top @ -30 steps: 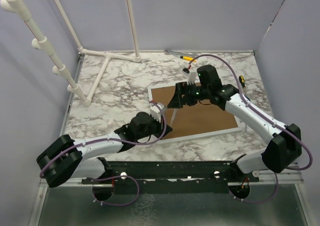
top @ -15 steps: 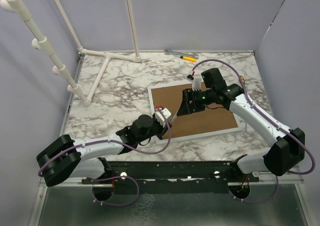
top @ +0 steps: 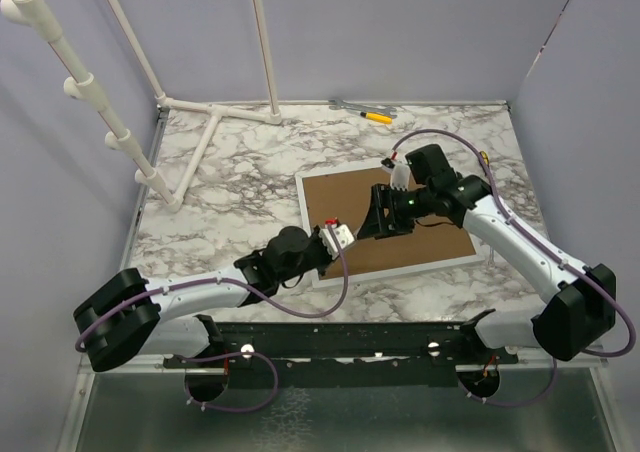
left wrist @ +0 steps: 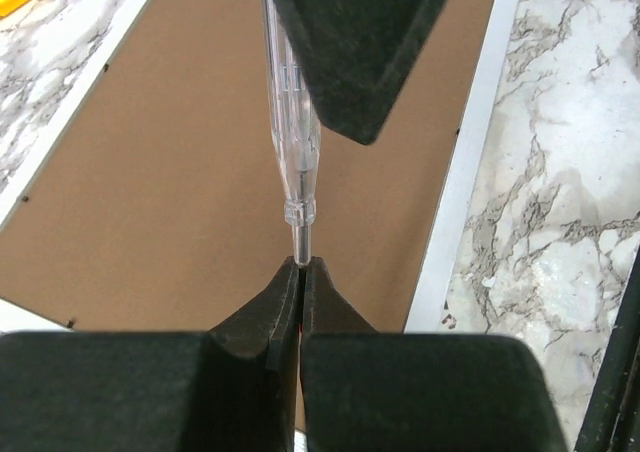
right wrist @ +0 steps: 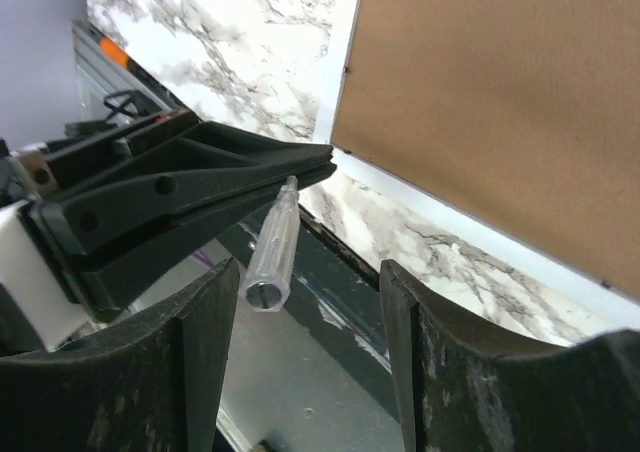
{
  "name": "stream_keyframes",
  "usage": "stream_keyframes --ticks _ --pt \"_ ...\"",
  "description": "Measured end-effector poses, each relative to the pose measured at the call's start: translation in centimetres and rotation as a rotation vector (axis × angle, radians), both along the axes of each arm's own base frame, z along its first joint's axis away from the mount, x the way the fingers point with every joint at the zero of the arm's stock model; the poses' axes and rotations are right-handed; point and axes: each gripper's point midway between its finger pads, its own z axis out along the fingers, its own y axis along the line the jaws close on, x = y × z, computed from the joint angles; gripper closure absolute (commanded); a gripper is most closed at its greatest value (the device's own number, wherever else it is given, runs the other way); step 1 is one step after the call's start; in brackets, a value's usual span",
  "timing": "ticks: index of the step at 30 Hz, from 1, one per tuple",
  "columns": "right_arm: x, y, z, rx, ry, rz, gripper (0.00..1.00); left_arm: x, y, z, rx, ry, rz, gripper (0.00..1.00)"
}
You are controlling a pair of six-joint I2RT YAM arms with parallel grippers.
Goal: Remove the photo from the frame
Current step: Adjust the screwdriver.
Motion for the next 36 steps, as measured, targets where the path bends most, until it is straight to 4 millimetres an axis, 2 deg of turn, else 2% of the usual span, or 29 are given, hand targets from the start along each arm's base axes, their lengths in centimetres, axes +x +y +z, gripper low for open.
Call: stream_keyframes --ticks 6,9,11,17,22,27,32,36 --pt "0.4 -0.1 1.9 0.048 0.021 -0.158 0.53 0.3 0.2 -0.4 0.074 -0.085 0.021 1.00" --pt "1.0 -0.4 2.7 0.059 0.043 -0.262 0.52 0.5 0.4 -0.8 0.134 -0.147 0.037 1.00" --pt "1.1 -0.4 2.8 0.067 0.078 -0.307 0.44 0.6 0.6 -1.1 0.175 -0.188 0.053 1.00" --pt "1.0 0.3 1.5 0.092 0.218 -0.375 0.39 1.5 1.5 -1.8 0.327 -0.330 0.114 1.00" --pt "0.5 0.7 0.0 0.100 0.315 -0.405 0.40 2.2 1.5 -0.6 0.344 -0.403 0.145 1.00" --pt "0.7 1.0 -0.1 0.113 0.344 -0.427 0.45 2.6 1.2 0.4 0.348 -0.446 0.162 1.00" --pt "1.1 1.4 -0.1 0.136 0.357 -0.439 0.54 2.7 1.1 0.5 0.357 -0.461 0.156 1.00" --pt "1.1 1.5 -0.5 0.137 0.372 -0.447 0.56 2.7 1.1 0.5 0.360 -0.466 0.154 1.00"
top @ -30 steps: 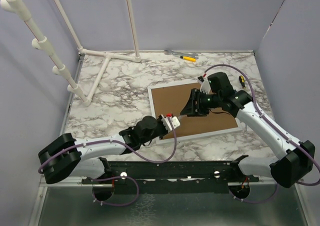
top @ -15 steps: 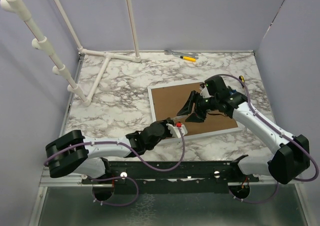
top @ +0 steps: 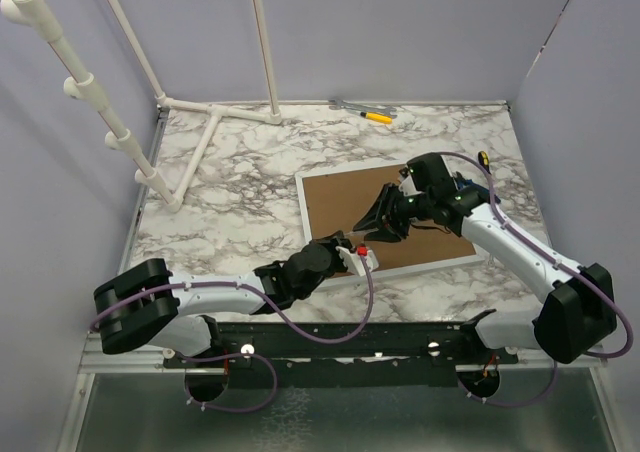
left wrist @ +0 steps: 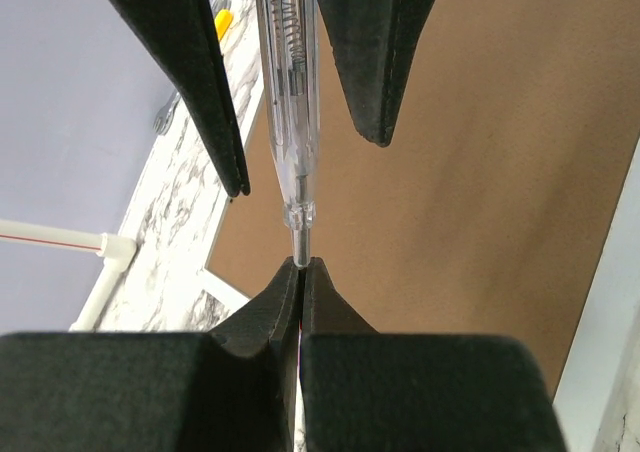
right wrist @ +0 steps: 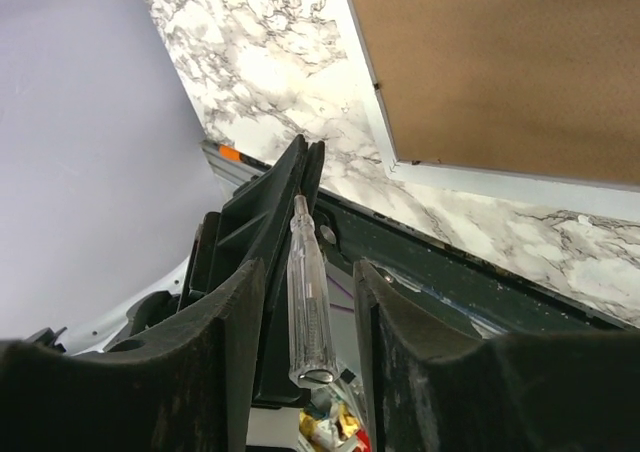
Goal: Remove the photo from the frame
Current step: Adjust the screwdriver.
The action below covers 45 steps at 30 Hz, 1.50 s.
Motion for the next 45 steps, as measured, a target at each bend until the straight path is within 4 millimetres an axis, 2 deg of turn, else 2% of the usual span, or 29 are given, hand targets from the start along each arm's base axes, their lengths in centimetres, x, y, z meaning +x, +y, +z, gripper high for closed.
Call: stream_keyframes --ticks 5,13,15,17,18,23,25,27,29,34,38,41,45 --pt "0.0 0.1 -0.2 0.008 0.012 -0.008 0.59 0.0 -0.1 0.1 0.002 -0.003 -0.003 1.00" --pt "0.0 0.2 -0.7 0.017 0.022 -0.017 0.72 -0.1 -0.4 0.6 -0.011 -0.007 -0.008 1.00" --pt "0.0 0.2 -0.9 0.021 0.025 -0.020 0.77 -0.1 -0.5 0.5 -0.010 -0.007 -0.009 1.00" --pt "0.1 0.3 -0.8 0.025 0.024 -0.022 0.94 -0.1 -0.5 0.5 -0.008 -0.005 -0.012 1.00" --pt "0.1 0.3 -0.7 0.029 0.020 -0.023 0.99 -0.2 -0.5 0.5 -0.009 -0.004 -0.014 0.97" --pt "0.2 0.4 -0.6 0.034 0.019 -0.023 1.00 -0.2 -0.5 0.5 -0.016 0.001 -0.012 0.54" --pt "0.2 0.4 -0.7 0.033 0.017 -0.021 0.99 -0.1 -0.6 0.6 -0.029 0.000 -0.007 0.33" --pt "0.1 0.3 -0.8 0.024 0.011 -0.017 1.00 0.0 -0.6 0.9 -0.049 0.003 0.005 0.23" --pt "0.2 0.1 -1.0 0.010 -0.008 -0.006 0.99 0.0 -0.5 1.0 -0.072 0.011 0.018 0.18" --pt "0.8 -0.7 -1.7 -0.060 -0.124 0.053 0.99 -0.5 -0.1 1.4 -0.174 0.068 0.044 0.15" --pt "1.9 -1.6 -2.1 -0.106 -0.251 0.105 0.99 -0.5 0.8 3.4 -0.341 0.128 0.086 0.09" --pt "3.0 -2.3 -2.1 -0.097 -0.361 0.131 0.99 0.3 2.3 5.6 -0.531 0.198 0.159 0.08" --pt "3.9 -2.8 -2.7 -0.032 -0.456 0.176 0.99 2.6 5.2 6.4 -0.738 0.323 0.311 0.07"
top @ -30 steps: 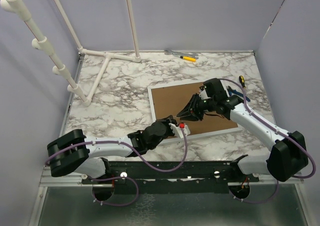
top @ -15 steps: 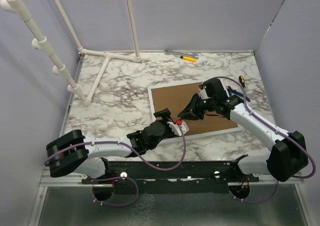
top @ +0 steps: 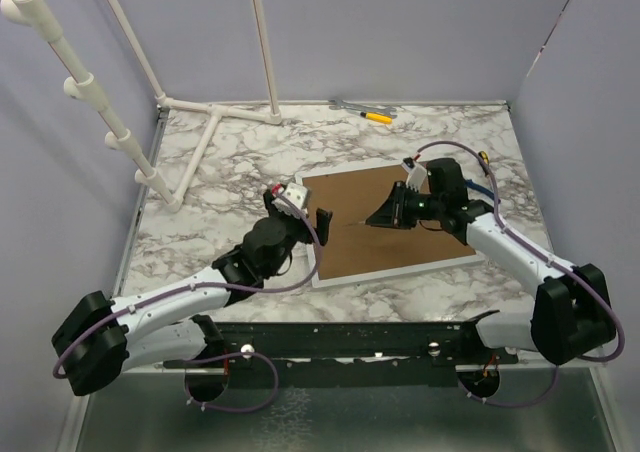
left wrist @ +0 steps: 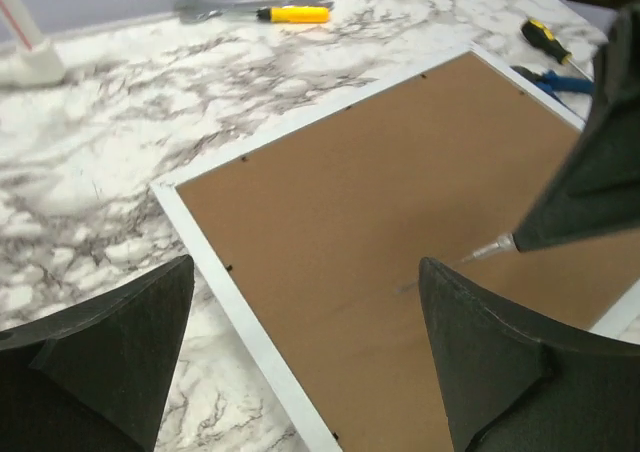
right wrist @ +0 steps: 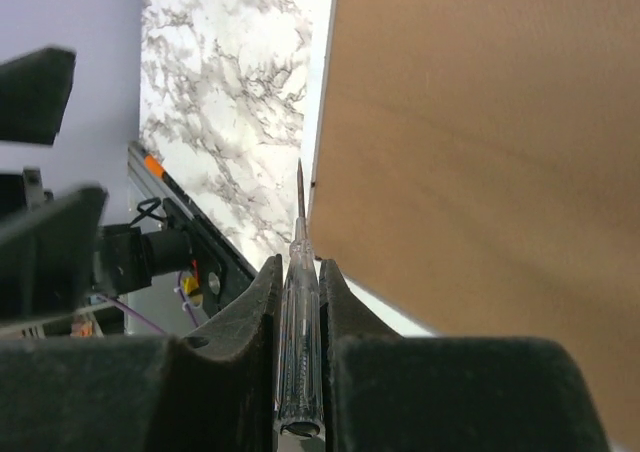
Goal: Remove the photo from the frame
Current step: Adjust the screwdriver, then release the photo frame item from the photo frame.
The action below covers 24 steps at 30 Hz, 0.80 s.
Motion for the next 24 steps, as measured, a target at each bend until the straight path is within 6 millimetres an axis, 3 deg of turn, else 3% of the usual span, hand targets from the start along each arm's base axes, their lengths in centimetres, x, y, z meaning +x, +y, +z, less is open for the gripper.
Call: stream_keyframes --ticks 3,7,16,24 --pt "0.4 0.5 -0.2 0.061 -0.042 0.067 0.99 1.7 1.8 -0.5 -0.086 0.116 0.086 0.08" --pt "0.5 1.6 -0.4 0.131 -0.118 0.153 0.99 2.5 2.7 -1.2 -0.158 0.235 0.119 0.11" --pt "1.8 1.7 -0.8 0.165 -0.279 0.155 0.99 4.8 5.9 -5.4 -0.344 0.502 0.205 0.11" --pt "5.5 1.7 -0.7 0.098 -0.328 0.150 0.99 4.2 5.3 -8.1 -0.377 0.642 0.161 0.12"
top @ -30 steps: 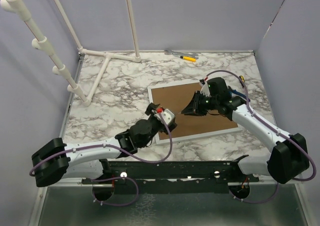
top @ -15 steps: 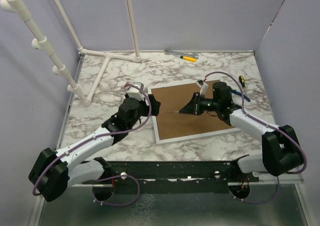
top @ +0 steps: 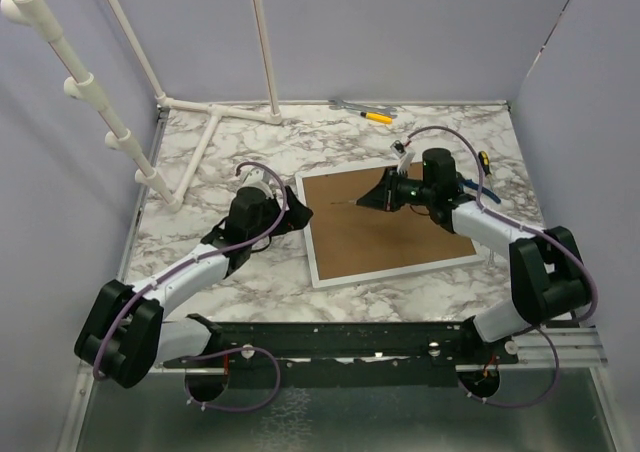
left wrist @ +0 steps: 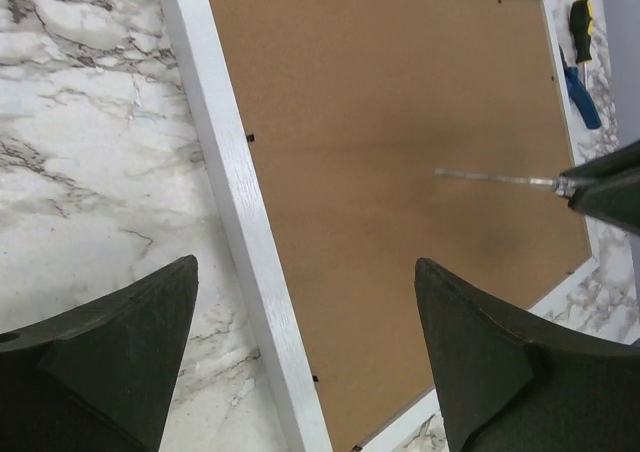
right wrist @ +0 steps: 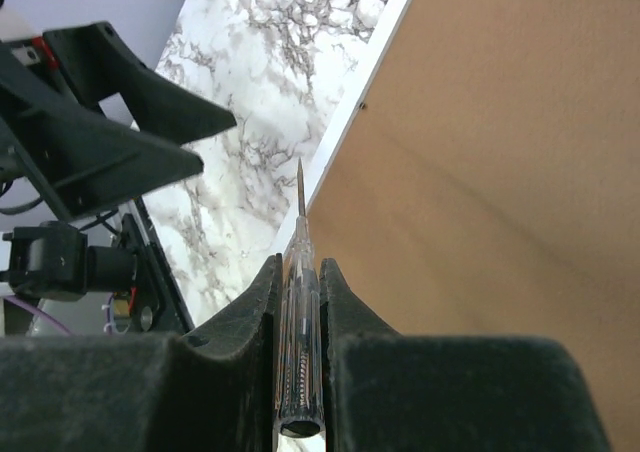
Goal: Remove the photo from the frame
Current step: Release the photo frame item from the photo frame.
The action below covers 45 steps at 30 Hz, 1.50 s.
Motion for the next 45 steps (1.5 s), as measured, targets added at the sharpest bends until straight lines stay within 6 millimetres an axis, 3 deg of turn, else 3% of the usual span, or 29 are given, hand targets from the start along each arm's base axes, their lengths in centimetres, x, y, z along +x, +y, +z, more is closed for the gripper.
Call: stream_keyframes --ticks 3,10,16,26,31,45 --pt "0.9 0.5 -0.2 -0.005 0.004 0.033 0.99 -0.4 -0.2 -1.1 -0.001 0.032 -0.017 0.14" --pt "0.9 1.0 -3.8 -0.016 0.132 0.086 0.99 -0.8 -0.4 -4.0 0.017 0.116 -0.019 0.30" --pt "1.8 1.9 -5.5 0.021 0.210 0.127 0.99 -0.7 -0.5 -6.0 0.023 0.175 -0.005 0.40" --pt "4.3 3.2 -6.3 0.061 0.264 0.137 0.99 1.2 0.7 -6.3 -0.015 0.169 0.058 0.58" --pt "4.9 3.6 -7.1 0.070 0.302 0.136 0.99 2.4 1.9 -7.2 -0.043 0.192 0.107 0.59" --pt "6.2 4.3 -8.4 0.081 0.370 0.143 0.99 4.0 1.2 -7.5 -0.079 0.162 0.090 0.64"
